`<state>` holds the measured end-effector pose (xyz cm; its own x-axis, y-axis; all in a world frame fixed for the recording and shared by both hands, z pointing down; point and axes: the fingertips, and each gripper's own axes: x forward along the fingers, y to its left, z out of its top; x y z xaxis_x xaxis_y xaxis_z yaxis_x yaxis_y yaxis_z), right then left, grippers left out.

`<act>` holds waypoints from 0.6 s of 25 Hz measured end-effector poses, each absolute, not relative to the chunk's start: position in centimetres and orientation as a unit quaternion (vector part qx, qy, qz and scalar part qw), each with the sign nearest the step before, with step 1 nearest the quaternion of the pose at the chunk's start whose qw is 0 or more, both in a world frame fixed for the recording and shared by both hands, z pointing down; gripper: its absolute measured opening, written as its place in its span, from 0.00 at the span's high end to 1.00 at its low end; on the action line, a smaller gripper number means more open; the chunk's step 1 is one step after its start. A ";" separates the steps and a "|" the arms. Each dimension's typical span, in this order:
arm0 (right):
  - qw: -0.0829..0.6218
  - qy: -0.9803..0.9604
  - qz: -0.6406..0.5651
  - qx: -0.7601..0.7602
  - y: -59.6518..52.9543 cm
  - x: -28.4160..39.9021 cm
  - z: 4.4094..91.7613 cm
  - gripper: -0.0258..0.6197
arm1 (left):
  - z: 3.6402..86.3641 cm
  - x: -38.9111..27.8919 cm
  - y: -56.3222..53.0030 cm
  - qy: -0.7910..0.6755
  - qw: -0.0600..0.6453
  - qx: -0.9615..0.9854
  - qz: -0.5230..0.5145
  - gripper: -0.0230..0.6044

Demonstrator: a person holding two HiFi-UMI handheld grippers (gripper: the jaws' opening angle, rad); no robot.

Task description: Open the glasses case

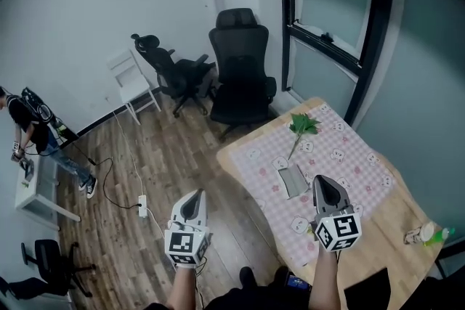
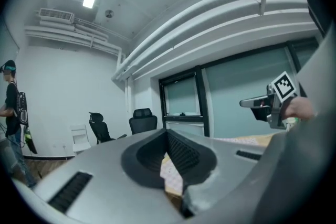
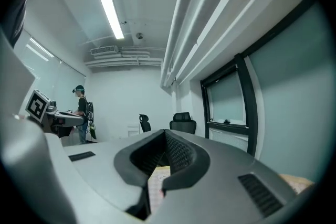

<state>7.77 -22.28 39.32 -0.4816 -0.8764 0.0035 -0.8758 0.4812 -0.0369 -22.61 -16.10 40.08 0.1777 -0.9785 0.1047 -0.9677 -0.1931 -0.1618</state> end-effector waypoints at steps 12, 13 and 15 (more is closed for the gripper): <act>0.015 0.857 0.010 -0.516 -20.8 7.3 37.0 0.93 | 38.5 -23.0 -15.5 0.633 0.040 -0.769 -0.085 0.97; 0.014 0.857 0.012 -0.515 -20.8 7.3 36.9 0.94 | 38.5 -23.0 -15.5 0.633 0.040 -0.769 -0.084 0.97; 0.008 0.857 0.019 -0.516 -20.6 7.3 36.8 0.94 | 38.4 -23.2 -15.4 0.634 0.041 -0.768 -0.084 0.97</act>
<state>7.32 -20.64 36.78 -0.4680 -0.8831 -0.0331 -0.8837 0.4674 0.0250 -23.16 -15.37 38.36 0.1821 -0.9803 0.0762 -0.9665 -0.1927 -0.1698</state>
